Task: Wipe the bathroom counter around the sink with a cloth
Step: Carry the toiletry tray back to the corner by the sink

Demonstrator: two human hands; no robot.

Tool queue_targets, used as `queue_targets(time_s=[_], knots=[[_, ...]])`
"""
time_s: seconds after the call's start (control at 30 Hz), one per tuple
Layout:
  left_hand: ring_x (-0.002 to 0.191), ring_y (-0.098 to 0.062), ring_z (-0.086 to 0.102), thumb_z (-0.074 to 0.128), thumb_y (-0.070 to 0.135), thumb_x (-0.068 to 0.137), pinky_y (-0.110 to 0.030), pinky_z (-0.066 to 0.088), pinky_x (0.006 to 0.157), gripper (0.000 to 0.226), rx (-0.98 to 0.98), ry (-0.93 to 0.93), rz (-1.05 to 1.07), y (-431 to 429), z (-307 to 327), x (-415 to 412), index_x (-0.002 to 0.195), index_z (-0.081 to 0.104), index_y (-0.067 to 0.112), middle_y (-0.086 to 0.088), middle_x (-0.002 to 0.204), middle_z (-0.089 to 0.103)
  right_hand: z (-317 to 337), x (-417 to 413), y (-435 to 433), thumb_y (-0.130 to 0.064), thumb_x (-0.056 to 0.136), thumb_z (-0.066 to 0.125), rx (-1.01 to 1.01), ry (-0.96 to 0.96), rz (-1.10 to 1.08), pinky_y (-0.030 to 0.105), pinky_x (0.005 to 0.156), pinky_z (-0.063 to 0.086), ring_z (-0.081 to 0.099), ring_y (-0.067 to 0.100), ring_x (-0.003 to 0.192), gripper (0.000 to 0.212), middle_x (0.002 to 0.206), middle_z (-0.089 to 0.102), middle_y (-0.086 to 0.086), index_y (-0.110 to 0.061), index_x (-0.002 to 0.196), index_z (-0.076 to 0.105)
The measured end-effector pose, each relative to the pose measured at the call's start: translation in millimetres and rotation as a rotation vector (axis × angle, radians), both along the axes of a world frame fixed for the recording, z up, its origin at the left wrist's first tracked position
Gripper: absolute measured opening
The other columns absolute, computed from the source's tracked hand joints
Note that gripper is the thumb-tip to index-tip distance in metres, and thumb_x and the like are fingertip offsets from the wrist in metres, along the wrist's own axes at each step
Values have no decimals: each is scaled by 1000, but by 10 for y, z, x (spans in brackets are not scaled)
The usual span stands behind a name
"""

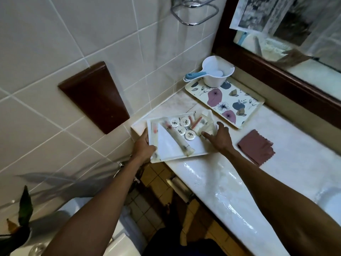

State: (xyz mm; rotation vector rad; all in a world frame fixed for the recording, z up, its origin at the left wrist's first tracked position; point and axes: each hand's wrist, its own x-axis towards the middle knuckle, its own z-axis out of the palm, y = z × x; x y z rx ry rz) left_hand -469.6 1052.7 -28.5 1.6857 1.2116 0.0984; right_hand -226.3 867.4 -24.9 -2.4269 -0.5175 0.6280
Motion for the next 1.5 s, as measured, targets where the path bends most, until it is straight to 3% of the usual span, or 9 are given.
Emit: queue_targets(time_s=[0.2, 0.4, 0.6, 0.67, 0.77, 0.9, 1.13, 1.37, 1.5], knots=[[103, -28, 63, 69, 3, 82, -30, 49, 79, 88, 91, -10, -227, -522, 208, 586, 157, 32, 31, -5, 111, 65, 326, 159, -1026, -92, 57, 54, -169, -302, -130, 49, 87, 47, 57, 41, 108, 94, 117, 63, 11, -26, 124, 53], [112, -29, 63, 69, 1, 77, -30, 49, 80, 91, 92, -150, -485, -1544, 379, 1060, 156, 34, 32, -8, 124, 68, 431, 76, -2502, -44, 75, 82, 44, -141, -366, 42, 95, 43, 49, 38, 124, 91, 137, 47, 22, -7, 144, 36], [94, -28, 61, 67, 2, 78, -40, 54, 81, 91, 88, -179, -671, -2842, 529, 1185, 156, 34, 34, -4, 97, 62, 490, -470, -4072, -71, 64, 72, 130, -170, -559, 39, 96, 46, 49, 31, 125, 103, 136, 52, 15, -11, 141, 41], [86, -27, 60, 68, 1, 77, -38, 53, 76, 91, 94, -179, -737, -3295, 539, 1162, 156, 35, 33, -4, 90, 59, 527, -730, -4557, -60, 70, 77, 139, -191, -629, 36, 93, 42, 47, 31, 126, 95, 138, 48, 15, -11, 142, 39], [86, -30, 59, 70, 1, 79, -32, 47, 70, 93, 86, -171, -816, -3945, 570, 1135, 159, 30, 27, -18, 102, 60, 554, -1066, -5255, -47, 77, 80, 129, -182, -738, 40, 98, 41, 48, 34, 126, 89, 142, 43, 17, -12, 145, 34], [92, -31, 62, 70, 3, 79, -42, 54, 78, 93, 68, -173, -953, -4747, 706, 1146, 159, 29, 29, -12, 101, 61, 624, -1462, -6096, -46, 76, 81, 134, -204, -859, 35, 94, 40, 47, 33, 127, 88, 141, 45, 17, -12, 145, 36], [88, -27, 61, 73, 3, 76, -34, 51, 68, 92, 131, -277, -1214, -5980, 991, 1460, 155, 36, 31, -8, 99, 62, 775, -1931, -7165, -44, 78, 80, 183, -278, -1128, 35, 99, 39, 47, 31, 130, 87, 142, 45, 16, -12, 146, 36], [89, -23, 60, 66, -2, 76, -29, 49, 64, 92, 50, -318, -1359, -7072, 1206, 1991, 156, 34, 30, -7, 104, 62, 971, -1820, -8079, -40, 83, 76, 162, -338, -1308, 35, 98, 40, 47, 32, 129, 79, 140, 45, 17, -11, 145, 36], [94, -26, 64, 64, -3, 77, -36, 55, 75, 93, 16, -345, -1418, -7634, 1341, 2425, 157, 33, 32, -8, 108, 65, 1095, -1573, -8559, -38, 87, 72, 155, -376, -1358, 36, 102, 38, 46, 33, 130, 74, 141, 44, 18, -12, 146, 35]])
